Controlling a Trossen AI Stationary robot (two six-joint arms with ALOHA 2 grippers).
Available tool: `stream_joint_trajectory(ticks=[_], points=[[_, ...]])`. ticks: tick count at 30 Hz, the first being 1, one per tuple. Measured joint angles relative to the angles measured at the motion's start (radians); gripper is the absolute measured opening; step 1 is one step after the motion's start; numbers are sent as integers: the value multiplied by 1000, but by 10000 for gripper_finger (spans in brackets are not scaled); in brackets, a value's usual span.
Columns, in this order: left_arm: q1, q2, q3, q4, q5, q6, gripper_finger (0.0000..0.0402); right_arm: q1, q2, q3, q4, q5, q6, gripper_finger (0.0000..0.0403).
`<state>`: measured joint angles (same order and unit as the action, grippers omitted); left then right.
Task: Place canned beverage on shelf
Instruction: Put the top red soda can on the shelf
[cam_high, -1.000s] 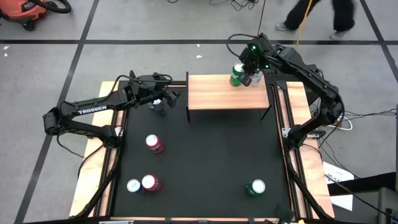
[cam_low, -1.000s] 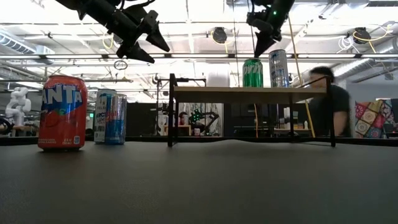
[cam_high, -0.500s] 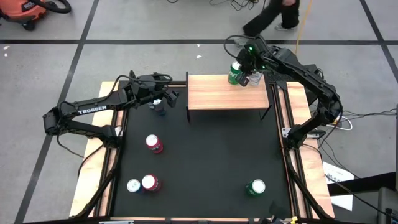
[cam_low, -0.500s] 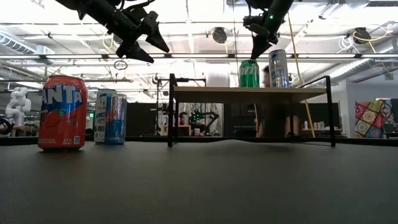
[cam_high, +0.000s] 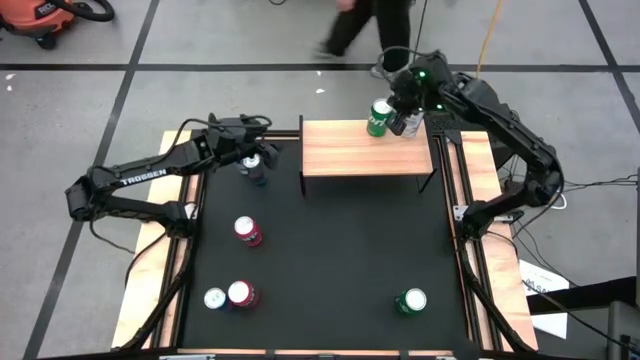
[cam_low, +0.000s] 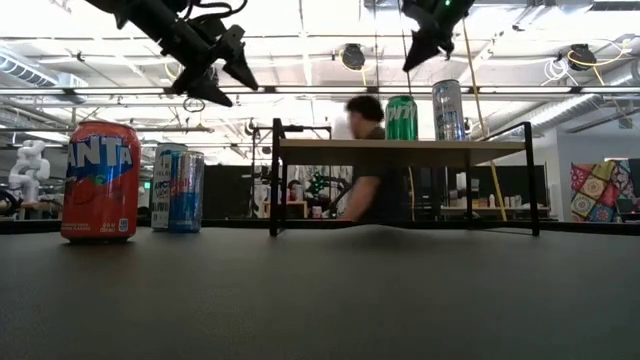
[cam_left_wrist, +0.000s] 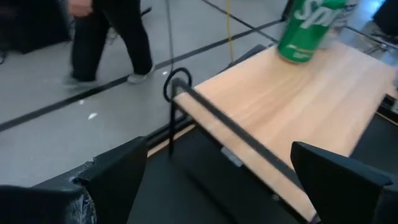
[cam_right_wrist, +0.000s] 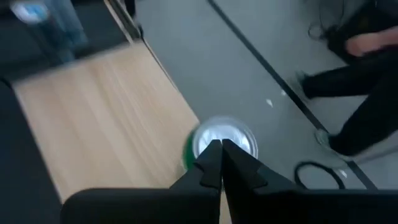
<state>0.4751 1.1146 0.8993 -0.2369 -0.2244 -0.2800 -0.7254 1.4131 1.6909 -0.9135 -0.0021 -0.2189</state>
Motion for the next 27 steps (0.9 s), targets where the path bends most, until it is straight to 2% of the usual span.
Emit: stream_joint_trajectory(ticks=[4,8,12,17,22,27], points=[[10,-28,0,-36,0,-4,396,1,-37,0,45,-49,25,6],[7,-74,1,-84,14,-31,396,1,-71,0,67,-81,59,29],[-17,-141,56,-259,40,-48,395,1,-110,0,73,-128,95,62],[-37,-191,82,-422,-80,0,395,1,-128,2,95,-198,113,114],[31,-177,82,-445,-93,-116,395,1,-108,2,124,-291,184,176],[124,-144,80,-465,-126,-160,395,14,-102,2,144,-314,216,228]])
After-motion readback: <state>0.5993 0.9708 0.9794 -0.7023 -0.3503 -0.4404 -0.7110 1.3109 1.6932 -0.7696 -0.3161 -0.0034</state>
